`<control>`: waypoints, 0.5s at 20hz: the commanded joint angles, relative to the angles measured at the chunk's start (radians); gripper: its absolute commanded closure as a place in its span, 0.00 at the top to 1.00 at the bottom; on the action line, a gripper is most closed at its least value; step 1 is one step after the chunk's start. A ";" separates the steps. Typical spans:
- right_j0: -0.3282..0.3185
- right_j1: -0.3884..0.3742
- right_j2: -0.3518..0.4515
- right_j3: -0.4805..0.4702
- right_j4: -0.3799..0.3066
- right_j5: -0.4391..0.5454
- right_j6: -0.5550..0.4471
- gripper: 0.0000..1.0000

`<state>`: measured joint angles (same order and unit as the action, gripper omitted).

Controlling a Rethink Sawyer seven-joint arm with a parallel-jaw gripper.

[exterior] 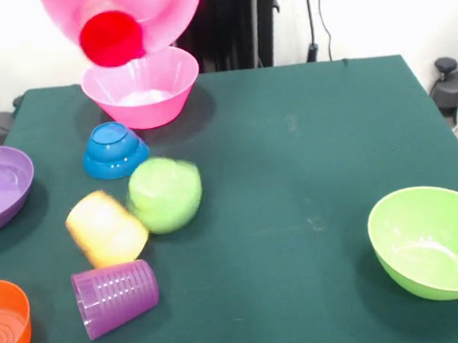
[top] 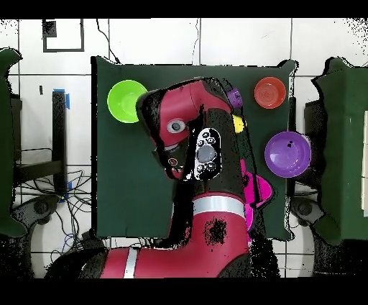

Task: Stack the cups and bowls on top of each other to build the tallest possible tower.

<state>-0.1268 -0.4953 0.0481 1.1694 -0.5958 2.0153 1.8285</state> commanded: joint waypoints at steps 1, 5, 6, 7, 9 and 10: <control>0.009 0.048 0.135 -0.080 -0.168 0.162 -0.361 0.00; 0.014 0.068 0.154 -0.111 -0.261 0.212 -0.437 0.00; 0.015 0.073 0.154 -0.114 -0.274 0.214 -0.439 0.00; 0.015 0.084 0.160 -0.117 -0.281 0.215 -0.442 0.00; 0.016 0.098 0.162 -0.124 -0.290 0.214 -0.433 0.00; 0.018 0.105 0.163 -0.129 -0.295 0.218 -0.430 0.00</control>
<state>-0.1255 -0.4391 0.0962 1.0947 -0.7833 2.1426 1.7147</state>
